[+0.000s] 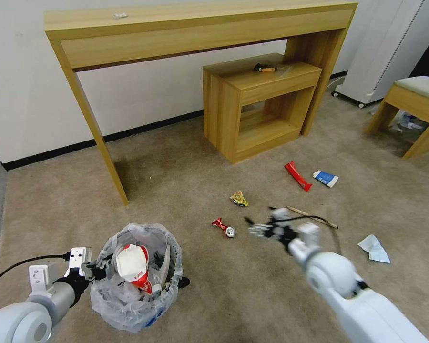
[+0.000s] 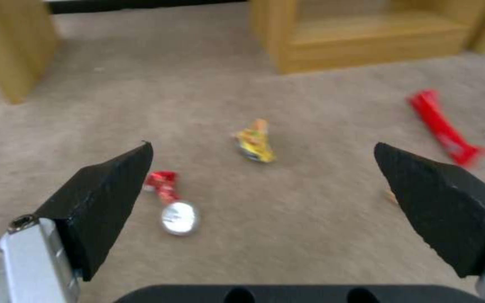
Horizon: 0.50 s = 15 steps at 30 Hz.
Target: Pick up the trash bin and place the garbage on the floor into it.
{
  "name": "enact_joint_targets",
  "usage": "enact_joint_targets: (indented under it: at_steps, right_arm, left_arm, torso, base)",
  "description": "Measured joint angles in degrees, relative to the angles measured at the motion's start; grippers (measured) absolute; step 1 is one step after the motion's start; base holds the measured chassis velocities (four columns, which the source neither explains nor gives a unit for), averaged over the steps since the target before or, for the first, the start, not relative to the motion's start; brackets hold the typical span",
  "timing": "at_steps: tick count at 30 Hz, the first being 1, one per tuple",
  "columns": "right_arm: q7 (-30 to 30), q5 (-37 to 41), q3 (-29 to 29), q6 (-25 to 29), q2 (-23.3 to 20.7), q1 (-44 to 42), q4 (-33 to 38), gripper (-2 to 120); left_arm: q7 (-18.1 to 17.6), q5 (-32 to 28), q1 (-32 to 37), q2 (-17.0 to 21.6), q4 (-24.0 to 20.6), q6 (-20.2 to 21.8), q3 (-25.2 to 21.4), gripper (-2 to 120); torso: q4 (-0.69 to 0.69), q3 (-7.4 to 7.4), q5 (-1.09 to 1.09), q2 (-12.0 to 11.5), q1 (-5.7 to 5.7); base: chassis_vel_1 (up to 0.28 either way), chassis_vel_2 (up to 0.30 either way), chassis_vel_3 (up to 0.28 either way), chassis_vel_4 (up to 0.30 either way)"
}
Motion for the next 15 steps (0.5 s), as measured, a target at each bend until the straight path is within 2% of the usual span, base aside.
enact_joint_targets:
  at_steps: [3,7,15]
  right_arm:
    - [-0.7,0.0,3.1,0.8,0.5,-2.2,0.1,100]
    - [-0.8,0.1,3.4,0.9,1.0,-2.3,0.1,100]
    - [-0.9,0.1,2.3,0.8,2.1,-1.6,-0.1,100]
  left_arm:
    - [0.3,0.4,0.0,0.0,-0.1,0.0,0.2,0]
    - [0.4,0.6,0.0,0.0,-0.1,0.0,0.3,0]
    - [0.5,0.8,0.3,0.0,-0.4,0.0,0.3,0]
  torso:
    - [0.01,0.0,-0.01,0.0,0.0]
    - [0.02,-0.01,-0.01,0.0,-0.01]
    - [0.02,0.01,-0.03,0.0,0.0]
  base:
    - [0.0,0.0,0.0,0.0]
    - [-0.021,0.03,0.025,-0.018]
    - [-0.141,0.136,0.15,-0.12]
